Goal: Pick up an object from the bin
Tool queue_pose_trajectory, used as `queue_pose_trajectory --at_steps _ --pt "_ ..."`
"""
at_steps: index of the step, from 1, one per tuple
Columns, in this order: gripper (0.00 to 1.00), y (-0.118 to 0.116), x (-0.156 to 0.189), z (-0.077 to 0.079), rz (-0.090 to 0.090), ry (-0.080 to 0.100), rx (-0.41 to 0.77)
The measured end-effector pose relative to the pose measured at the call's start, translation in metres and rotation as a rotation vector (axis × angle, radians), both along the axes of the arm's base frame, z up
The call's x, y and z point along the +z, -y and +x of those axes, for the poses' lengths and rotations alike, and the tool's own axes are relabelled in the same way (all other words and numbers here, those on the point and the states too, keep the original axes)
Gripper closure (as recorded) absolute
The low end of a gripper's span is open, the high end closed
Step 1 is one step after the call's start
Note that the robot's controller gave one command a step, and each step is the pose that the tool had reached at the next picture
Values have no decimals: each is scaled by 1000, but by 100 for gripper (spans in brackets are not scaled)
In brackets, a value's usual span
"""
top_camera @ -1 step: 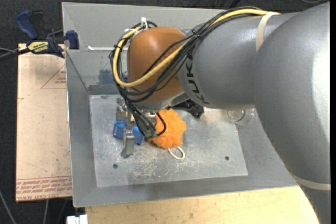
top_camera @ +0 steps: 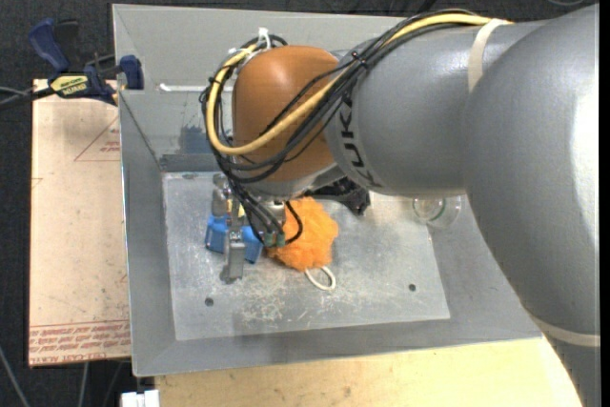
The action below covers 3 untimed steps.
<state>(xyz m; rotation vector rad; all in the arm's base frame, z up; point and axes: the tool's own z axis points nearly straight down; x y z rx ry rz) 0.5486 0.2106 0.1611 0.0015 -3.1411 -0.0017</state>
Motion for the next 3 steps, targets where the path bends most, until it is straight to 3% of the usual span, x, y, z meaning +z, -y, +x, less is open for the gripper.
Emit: queue_pose_trajectory --at_steps 1,2,3 --pt "0 15 -40 30 7 12 -14" --pt "0 23 -48 33 14 24 -31" --pt "100 50 -51 48 40 105 123"
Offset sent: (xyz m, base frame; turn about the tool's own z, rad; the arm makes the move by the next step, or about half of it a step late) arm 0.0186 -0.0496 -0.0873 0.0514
